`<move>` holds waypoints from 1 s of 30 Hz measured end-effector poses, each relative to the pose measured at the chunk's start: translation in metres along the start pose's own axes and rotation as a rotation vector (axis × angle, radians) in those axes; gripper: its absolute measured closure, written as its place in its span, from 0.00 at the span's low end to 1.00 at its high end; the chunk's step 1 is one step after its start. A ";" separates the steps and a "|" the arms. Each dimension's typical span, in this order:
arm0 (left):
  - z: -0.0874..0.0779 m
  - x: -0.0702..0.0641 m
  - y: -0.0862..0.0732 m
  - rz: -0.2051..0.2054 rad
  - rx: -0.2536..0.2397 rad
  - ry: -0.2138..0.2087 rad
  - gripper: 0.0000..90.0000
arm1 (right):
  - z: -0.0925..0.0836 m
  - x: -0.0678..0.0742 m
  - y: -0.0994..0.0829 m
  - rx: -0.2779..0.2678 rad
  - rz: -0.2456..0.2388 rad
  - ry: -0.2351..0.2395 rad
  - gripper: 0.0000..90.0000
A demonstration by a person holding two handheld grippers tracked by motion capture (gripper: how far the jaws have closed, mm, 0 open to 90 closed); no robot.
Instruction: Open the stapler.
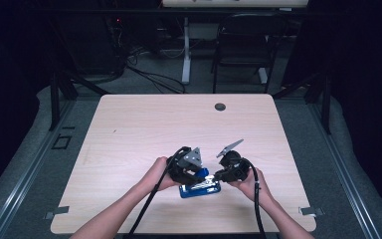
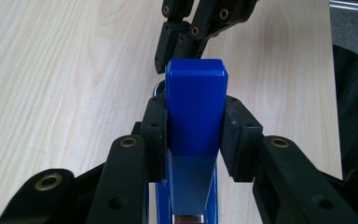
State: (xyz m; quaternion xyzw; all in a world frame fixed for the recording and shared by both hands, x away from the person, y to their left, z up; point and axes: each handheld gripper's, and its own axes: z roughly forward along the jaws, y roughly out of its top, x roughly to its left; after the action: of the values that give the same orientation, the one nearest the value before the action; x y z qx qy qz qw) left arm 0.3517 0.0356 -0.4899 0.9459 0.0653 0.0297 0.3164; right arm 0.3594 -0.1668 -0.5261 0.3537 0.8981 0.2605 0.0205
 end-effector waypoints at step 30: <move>-0.013 -0.001 -0.005 0.004 0.015 0.007 0.73 | 0.001 0.004 0.001 0.010 -0.029 -0.020 0.94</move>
State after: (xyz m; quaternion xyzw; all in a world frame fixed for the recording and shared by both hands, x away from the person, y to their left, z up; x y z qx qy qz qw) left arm 0.3494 0.0469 -0.4825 0.9483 0.0645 0.0331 0.3091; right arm 0.3570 -0.1635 -0.5256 0.3433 0.9041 0.2523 0.0315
